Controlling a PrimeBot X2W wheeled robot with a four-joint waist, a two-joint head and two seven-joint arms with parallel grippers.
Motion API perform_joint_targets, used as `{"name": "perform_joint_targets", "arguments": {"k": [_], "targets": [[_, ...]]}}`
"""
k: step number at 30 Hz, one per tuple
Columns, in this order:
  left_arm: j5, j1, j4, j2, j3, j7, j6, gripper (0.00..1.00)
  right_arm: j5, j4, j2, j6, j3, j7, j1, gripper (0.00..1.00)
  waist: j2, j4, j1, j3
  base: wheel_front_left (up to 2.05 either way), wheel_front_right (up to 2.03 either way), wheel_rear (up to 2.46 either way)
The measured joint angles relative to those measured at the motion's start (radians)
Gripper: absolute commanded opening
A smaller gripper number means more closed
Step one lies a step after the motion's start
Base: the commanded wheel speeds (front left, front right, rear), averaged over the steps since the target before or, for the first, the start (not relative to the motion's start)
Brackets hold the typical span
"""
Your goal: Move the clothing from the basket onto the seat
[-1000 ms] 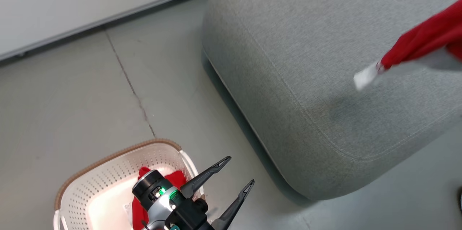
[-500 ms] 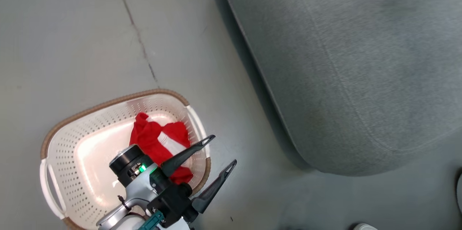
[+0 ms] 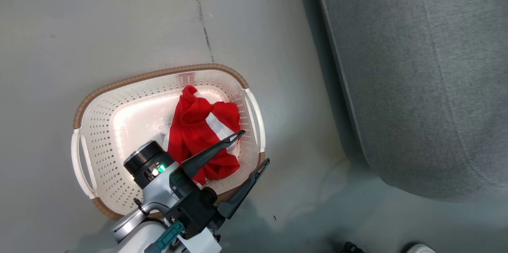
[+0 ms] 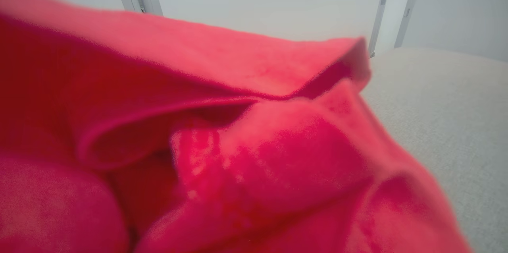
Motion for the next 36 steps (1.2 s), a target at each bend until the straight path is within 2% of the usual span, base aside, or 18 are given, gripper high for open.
{"name": "perform_joint_targets", "arguments": {"k": [3,6,11,12,13,14,21,29,36], "targets": [[0.0,0.0,-0.001,-0.001,0.01,0.0,0.003,1.0,0.012,0.092,0.001,0.0,0.031,0.0,-0.025,0.0,0.0,0.017,0.0,0.018,0.0,0.0,0.0],[0.003,0.001,-0.004,-0.001,0.008,0.0,0.003,1.0,0.017,0.169,0.02,0.0,0.078,0.046,-0.03,0.0,0.0,0.026,0.0,0.028,0.0,0.0,0.0],[0.003,0.002,-0.005,-0.002,0.011,0.0,0.003,1.0,0.06,0.223,0.038,0.0,0.124,0.113,-0.03,0.0,0.0,0.023,0.0,0.031,0.0,0.0,0.0],[0.002,0.002,-0.005,-0.002,0.012,0.0,0.003,1.0,0.067,0.232,0.037,0.0,0.129,0.113,-0.03,0.25,0.0,0.022,0.0,0.03,0.0,0.0,0.0],[0.001,0.003,-0.005,-0.004,0.014,0.0,0.003,1.0,0.074,0.245,0.035,0.0,0.124,0.102,-0.03,0.75,0.0,0.02,-0.0001,0.029,0.0,0.0,0.0],[0.0,0.003,-0.002,-0.004,0.014,0.0,0.003,1.0,0.105,0.254,0.037,0.0,0.105,0.104,-0.031,1.0,0.0,0.017,0.0,0.027,0.0,0.0,0.0],[-0.005,0.005,0.012,-0.012,0.014,0.0,0.003,1.0,0.125,0.253,0.018,0.0,0.16,0.111,-0.025,1.0,0.0,0.004,0.0,-0.01,0.0,0.0,0.0],[-0.022,0.016,0.031,-0.059,0.004,0.0,0.002,1.0,0.126,0.238,-0.036,0.0,0.225,0.079,-0.003,1.0,0.0,-0.003,-0.0001,-0.096,0.0,0.0,0.0],[-0.031,0.036,0.048,-0.103,-0.019,0.0,0.0,1.0,0.113,0.149,-0.089,0.0,0.29,0.02,0.041,1.0,0.0,-0.003,-0.0001,-0.196,0.0,0.0,0.0]]}}
